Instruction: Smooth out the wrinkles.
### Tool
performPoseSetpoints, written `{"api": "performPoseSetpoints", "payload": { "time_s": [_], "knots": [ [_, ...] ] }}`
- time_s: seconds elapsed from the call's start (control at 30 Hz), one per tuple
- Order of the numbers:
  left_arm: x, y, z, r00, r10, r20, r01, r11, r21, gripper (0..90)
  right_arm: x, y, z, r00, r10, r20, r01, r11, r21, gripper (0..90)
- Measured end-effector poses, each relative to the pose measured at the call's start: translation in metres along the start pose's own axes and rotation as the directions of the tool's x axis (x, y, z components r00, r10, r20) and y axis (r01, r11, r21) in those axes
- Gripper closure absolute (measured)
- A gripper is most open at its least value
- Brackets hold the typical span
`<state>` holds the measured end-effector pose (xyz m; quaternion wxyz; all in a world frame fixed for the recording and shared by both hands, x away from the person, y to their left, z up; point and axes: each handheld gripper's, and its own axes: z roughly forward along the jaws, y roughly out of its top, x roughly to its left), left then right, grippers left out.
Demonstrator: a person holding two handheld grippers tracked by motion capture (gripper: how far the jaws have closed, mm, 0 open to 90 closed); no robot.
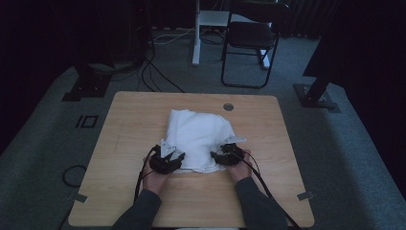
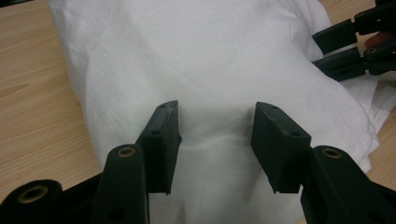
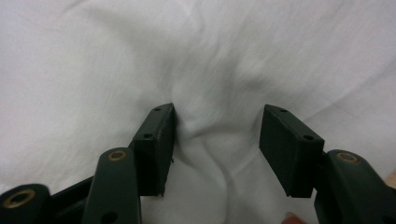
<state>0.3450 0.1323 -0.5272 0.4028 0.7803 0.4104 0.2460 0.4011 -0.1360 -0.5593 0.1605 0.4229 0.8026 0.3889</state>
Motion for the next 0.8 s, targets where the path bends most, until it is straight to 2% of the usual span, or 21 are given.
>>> {"api": "performPoseSetpoints", "payload": {
  "time_s": [0.1, 0.13, 0.17, 0.2, 0.27, 0.33, 0.5, 0.53, 0.57, 0.6, 0.63, 0.67, 0.7, 0.73, 0.77, 0.8],
  "knots": [
    [0.000, 0.001, -0.003, 1.0000, 0.002, -0.006, -0.002, 0.9999, -0.015, 49.7, -0.002, 0.001, -0.001, 1.0000, -0.002, -0.006, 0.002, 1.000, -0.003, 40.9],
    [0.001, 0.004, -0.012, 0.9998, -0.006, -0.021, 0.005, 0.9993, -0.037, 49.7, -0.002, 0.002, -0.004, 1.0000, 0.002, -0.006, -0.002, 1.000, -0.009, 38.7],
    [0.002, 0.005, -0.015, 0.9996, -0.011, -0.025, 0.010, 0.9990, -0.043, 47.7, -0.003, 0.005, -0.016, 0.9997, 0.009, -0.025, -0.010, 0.999, -0.039, 35.2],
    [0.004, 0.006, -0.022, 0.9995, -0.020, -0.025, 0.018, 0.9977, -0.065, 47.5, -0.002, 0.005, -0.020, 0.9995, 0.009, -0.029, -0.011, 0.999, -0.048, 33.9],
    [0.010, 0.008, -0.040, 0.9991, -0.028, -0.033, 0.024, 0.9941, -0.106, 46.6, -0.003, 0.007, -0.040, 0.9995, -0.009, -0.030, 0.007, 0.996, -0.090, 31.7],
    [0.019, 0.007, -0.053, 0.9986, -0.045, -0.027, 0.042, 0.9917, -0.121, 45.9, -0.007, 0.006, -0.058, 0.9990, 0.004, -0.044, -0.010, 0.992, -0.124, 30.8],
    [0.046, -0.010, -0.085, 0.9935, -0.104, -0.045, 0.095, 0.9818, -0.164, 44.6, -0.024, -0.007, -0.092, 0.9980, 0.046, -0.044, -0.052, 0.985, -0.164, 30.5],
    [0.046, -0.010, -0.085, 0.9935, -0.104, -0.045, 0.095, 0.9818, -0.164, 44.5, -0.024, -0.007, -0.092, 0.9980, 0.046, -0.044, -0.052, 0.985, -0.164, 30.5],
    [0.056, -0.020, -0.093, 0.9916, -0.114, -0.061, 0.103, 0.9798, -0.172, 44.5, -0.033, -0.019, -0.106, 0.9975, 0.068, -0.021, -0.071, 0.982, -0.173, 30.4],
    [0.056, -0.020, -0.093, 0.9916, -0.114, -0.061, 0.103, 0.9798, -0.172, 44.2, -0.033, -0.019, -0.106, 0.9975, 0.068, -0.021, -0.071, 0.982, -0.173, 30.4],
    [0.065, -0.029, -0.099, 0.9880, -0.126, -0.090, 0.110, 0.9801, -0.165, 43.9, -0.041, -0.026, -0.114, 0.9956, 0.092, -0.017, -0.093, 0.979, -0.183, 30.5],
    [0.065, -0.029, -0.099, 0.9880, -0.126, -0.090, 0.110, 0.9801, -0.165, 43.8, -0.041, -0.026, -0.114, 0.9956, 0.092, -0.017, -0.093, 0.979, -0.183, 30.5],
    [0.074, -0.037, -0.105, 0.9841, -0.145, -0.103, 0.127, 0.9782, -0.165, 43.8, -0.050, -0.035, -0.121, 0.9916, 0.128, -0.014, -0.129, 0.973, -0.189, 30.5],
    [0.074, -0.037, -0.105, 0.9841, -0.145, -0.103, 0.127, 0.9782, -0.165, 43.7, -0.050, -0.035, -0.121, 0.9916, 0.128, -0.014, -0.129, 0.973, -0.189, 30.5],
    [0.084, -0.044, -0.112, 0.9792, -0.168, -0.114, 0.147, 0.9737, -0.174, 43.7, -0.060, -0.042, -0.128, 0.9865, 0.164, -0.006, -0.162, 0.968, -0.193, 29.0],
    [0.084, -0.044, -0.112, 0.9792, -0.168, -0.114, 0.147, 0.9737, -0.174, 43.5, -0.065, -0.045, -0.132, 0.9832, 0.182, -0.007, -0.180, 0.963, -0.200, 27.6]
  ]
}}
